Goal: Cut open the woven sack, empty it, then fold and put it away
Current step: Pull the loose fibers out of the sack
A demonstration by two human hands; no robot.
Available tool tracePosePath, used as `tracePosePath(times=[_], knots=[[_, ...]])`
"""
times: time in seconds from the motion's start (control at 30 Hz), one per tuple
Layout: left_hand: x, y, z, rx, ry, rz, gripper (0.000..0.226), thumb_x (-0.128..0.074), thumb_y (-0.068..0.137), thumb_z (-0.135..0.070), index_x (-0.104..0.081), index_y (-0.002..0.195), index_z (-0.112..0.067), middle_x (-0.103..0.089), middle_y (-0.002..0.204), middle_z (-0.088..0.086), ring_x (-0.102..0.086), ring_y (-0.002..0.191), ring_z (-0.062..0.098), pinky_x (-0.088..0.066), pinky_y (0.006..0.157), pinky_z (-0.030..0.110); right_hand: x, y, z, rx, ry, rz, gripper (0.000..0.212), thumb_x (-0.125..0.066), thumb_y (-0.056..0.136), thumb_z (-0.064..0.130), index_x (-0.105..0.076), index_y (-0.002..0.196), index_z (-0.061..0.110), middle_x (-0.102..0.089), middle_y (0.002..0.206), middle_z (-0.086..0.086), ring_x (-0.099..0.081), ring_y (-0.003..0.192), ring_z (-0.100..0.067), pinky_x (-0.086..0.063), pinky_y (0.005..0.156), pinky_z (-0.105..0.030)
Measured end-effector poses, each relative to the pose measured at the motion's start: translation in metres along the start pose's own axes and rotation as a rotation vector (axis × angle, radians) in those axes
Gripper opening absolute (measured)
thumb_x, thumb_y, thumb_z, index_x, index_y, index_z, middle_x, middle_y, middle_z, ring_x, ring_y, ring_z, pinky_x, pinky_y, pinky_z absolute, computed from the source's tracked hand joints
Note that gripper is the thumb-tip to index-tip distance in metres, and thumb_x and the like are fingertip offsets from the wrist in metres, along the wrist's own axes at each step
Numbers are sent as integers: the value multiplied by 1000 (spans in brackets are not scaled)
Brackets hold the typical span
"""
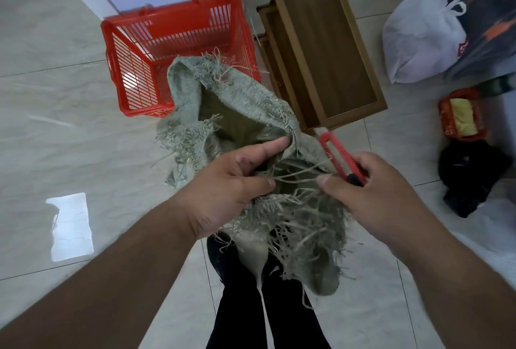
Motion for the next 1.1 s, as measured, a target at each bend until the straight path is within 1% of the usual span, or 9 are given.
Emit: tracePosePath(times=[0.13,0.2,0.27,0.43,0.53,0.67,0.83,0.97,1.1], knots=[[-3,1,3,8,63,-3,70,-52,96,19,-50,146,-29,-74,124,-22,-66,120,-1,-52,95,17,31,-52,42,407,-228,-161,29,-41,106,49,-62,98,32,-57,69,6,-57,57,-12,-38,50,-24],[-5,2,4,13,97,-4,70,-54,95,18,-49,150,-26,-75,123,-18,-69,114,1,-53,94,21,23,-70,64,586,-491,-217,27,-41,106,37,-67,106,30,-53,62,14,-50,46,-7,-30,46,-12],[-5,3,3,17,134,-26,70,-59,94,16,-50,150,-24,-77,117,-19,-71,101,-1,-53,87,18,4,-73,73,656,-708,-232,32,-43,100,34,-70,110,20,-57,66,15,-48,48,-4,-33,45,-17],[-2,1,-2,12,172,-73,68,-70,90,7,-53,148,-25,-73,130,-17,-67,121,3,-52,103,22,-12,-62,67,680,-816,-248,19,-61,90,20,-73,101,12,-67,65,-1,-59,48,-24,-51,39,-36],[-2,0,2,32,229,-64,66,-65,93,11,-54,148,-25,-73,130,-15,-68,121,10,-53,107,28,-19,-56,61,618,-855,-231,20,-77,78,15,-74,98,12,-66,62,-2,-58,44,-25,-43,38,-32],[-2,0,3,67,209,-57,67,-60,94,15,-54,147,-25,-73,127,-17,-69,117,2,-53,95,17,-26,-55,54,550,-885,-205,22,-83,74,15,-71,92,14,-62,59,0,-53,40,-22,-34,40,-28],[-2,-1,11,99,261,-47,68,-68,92,3,-57,144,-38,-71,133,-13,-65,116,15,-46,112,55,-28,-55,63,537,-898,-194,16,-81,72,13,-68,81,14,-56,53,-1,-27,41,-19,-12,46,-19],[-1,-7,13,129,202,-34,70,-61,94,15,-50,150,-25,-74,128,-17,-69,119,5,-54,105,26,-28,-57,56,469,-998,-91,20,-81,72,17,-68,87,18,-55,56,3,-27,43,-18,-9,46,-20],[-5,-5,9,133,258,-13,70,-64,93,12,-50,151,-25,-68,133,-22,-66,121,-1,-51,106,23,-29,-58,63,484,-1068,-38,22,-78,78,21,-60,91,21,-36,63,7,-16,43,-13,-4,48,-21]])
Point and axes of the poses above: each hand's wrist, its own y-axis towards the middle knuckle, its own x-axis out of the back of the hand, z = x × y, the point moved 10 cm from there along y, towards the middle knuckle
